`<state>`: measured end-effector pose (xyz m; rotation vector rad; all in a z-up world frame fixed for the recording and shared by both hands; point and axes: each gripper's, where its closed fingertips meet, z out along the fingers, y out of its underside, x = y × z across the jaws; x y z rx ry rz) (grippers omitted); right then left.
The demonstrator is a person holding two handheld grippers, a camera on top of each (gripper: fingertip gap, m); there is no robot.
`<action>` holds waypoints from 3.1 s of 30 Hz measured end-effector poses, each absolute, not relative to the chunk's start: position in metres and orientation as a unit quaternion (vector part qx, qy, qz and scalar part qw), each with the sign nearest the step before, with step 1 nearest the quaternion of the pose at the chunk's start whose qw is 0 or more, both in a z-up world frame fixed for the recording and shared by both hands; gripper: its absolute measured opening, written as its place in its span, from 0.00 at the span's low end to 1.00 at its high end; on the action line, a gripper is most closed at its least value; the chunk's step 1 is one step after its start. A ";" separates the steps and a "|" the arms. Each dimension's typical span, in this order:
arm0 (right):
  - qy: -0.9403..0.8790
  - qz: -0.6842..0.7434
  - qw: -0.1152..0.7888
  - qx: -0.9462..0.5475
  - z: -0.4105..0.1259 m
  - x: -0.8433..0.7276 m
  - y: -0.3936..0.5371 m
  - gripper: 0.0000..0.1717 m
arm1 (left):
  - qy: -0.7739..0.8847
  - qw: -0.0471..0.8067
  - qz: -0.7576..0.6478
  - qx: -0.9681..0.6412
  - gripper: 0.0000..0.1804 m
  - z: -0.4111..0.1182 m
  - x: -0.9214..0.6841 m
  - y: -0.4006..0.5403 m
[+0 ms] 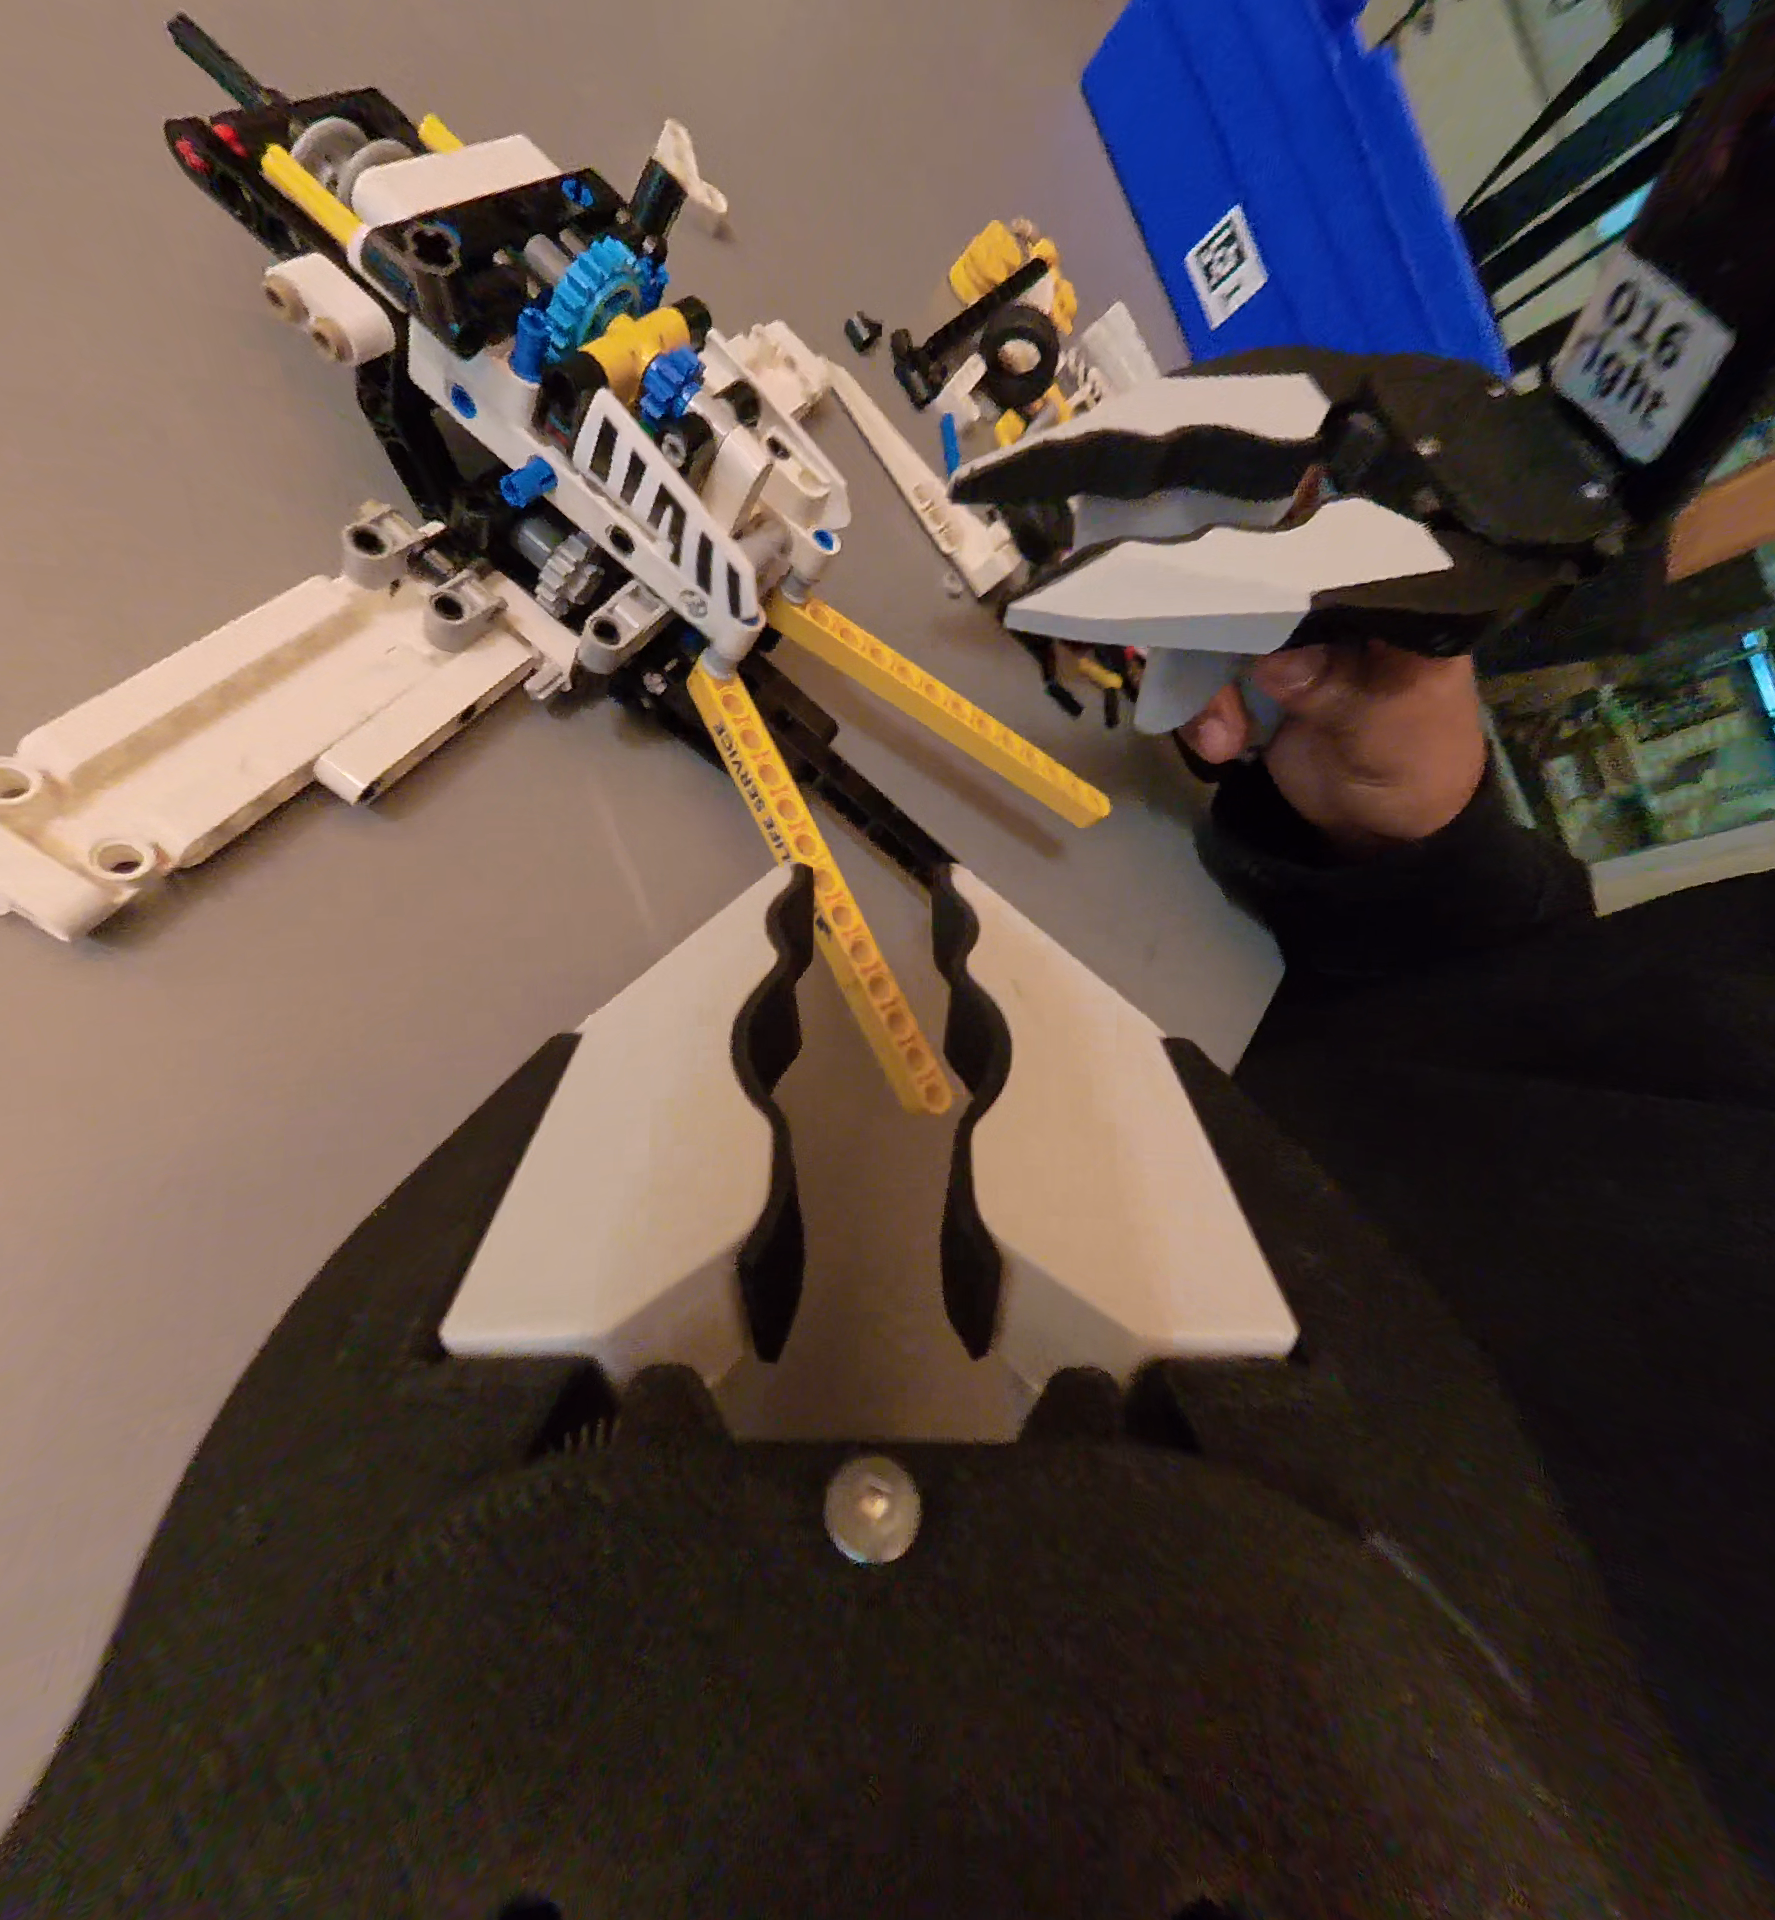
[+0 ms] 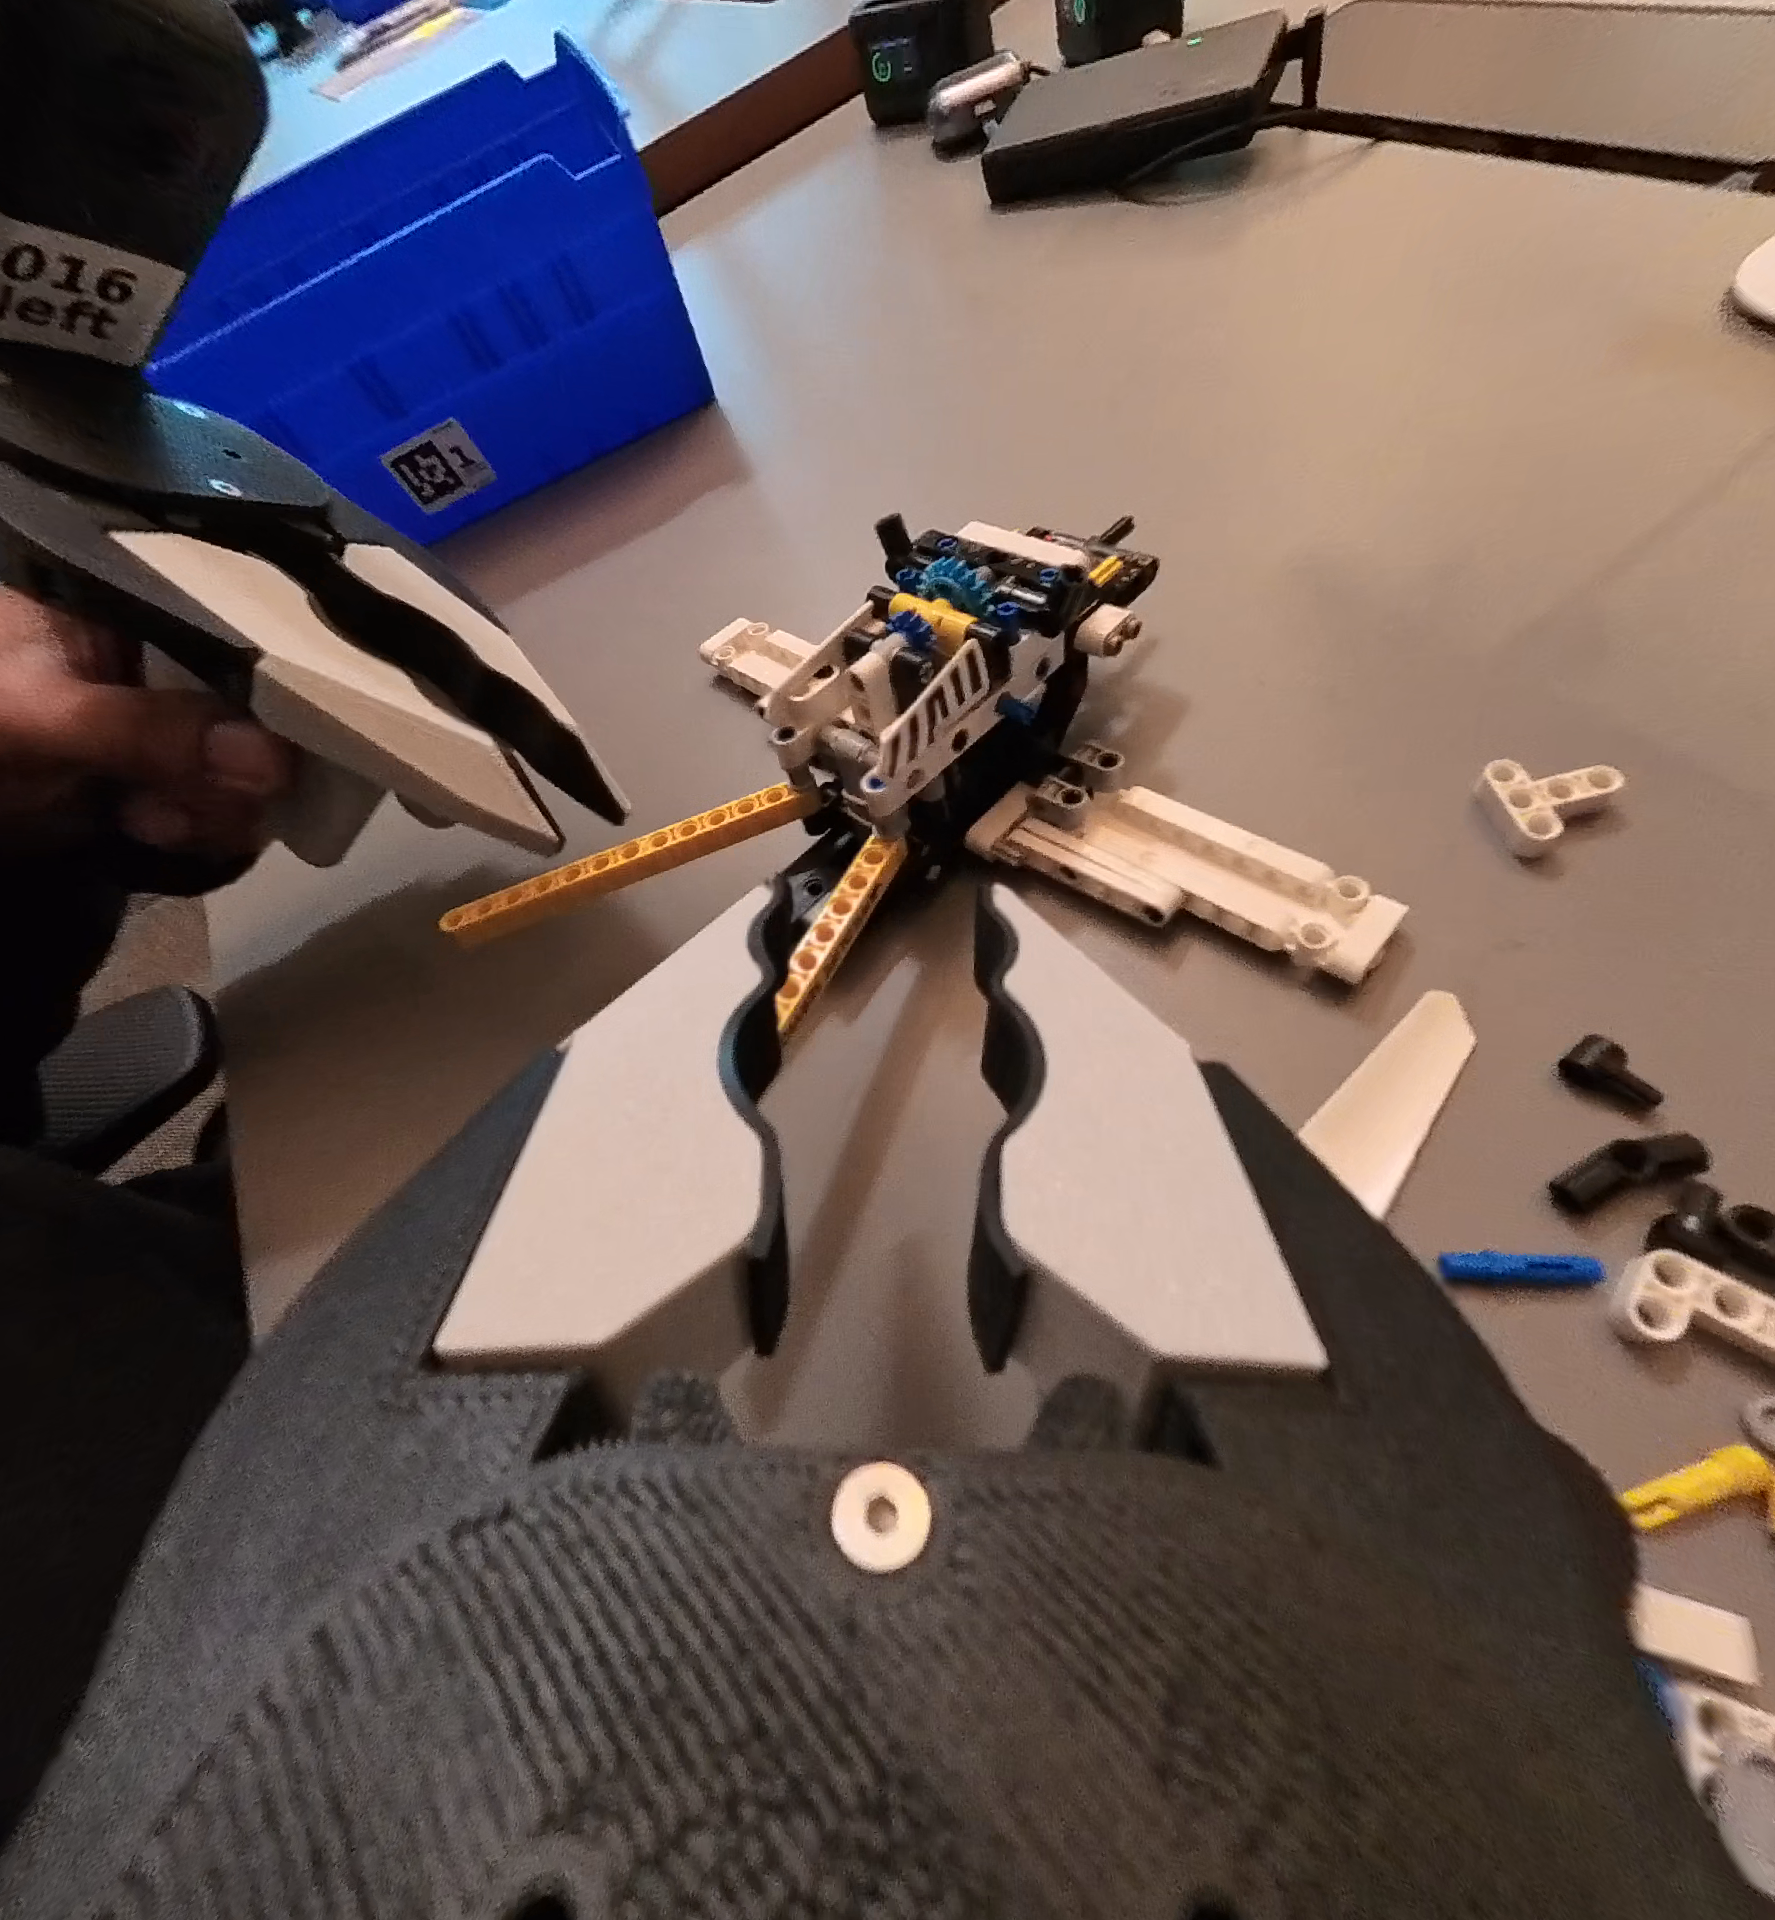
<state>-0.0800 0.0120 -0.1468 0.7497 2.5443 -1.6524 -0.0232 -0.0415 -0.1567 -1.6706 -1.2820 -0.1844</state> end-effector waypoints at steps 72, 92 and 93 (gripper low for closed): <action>0.896 -0.399 -0.025 0.193 -0.182 -0.078 0.013 0.07 | -0.528 0.444 0.009 -0.724 0.06 -0.178 -0.053 -0.039; 0.888 -0.418 -0.056 0.182 -0.165 -0.081 0.012 0.08 | -0.525 0.446 0.006 -0.724 0.07 -0.181 -0.052 -0.035; 0.888 -0.419 -0.057 0.180 -0.164 -0.081 0.012 0.08 | -0.525 0.446 0.005 -0.724 0.07 -0.181 -0.052 -0.035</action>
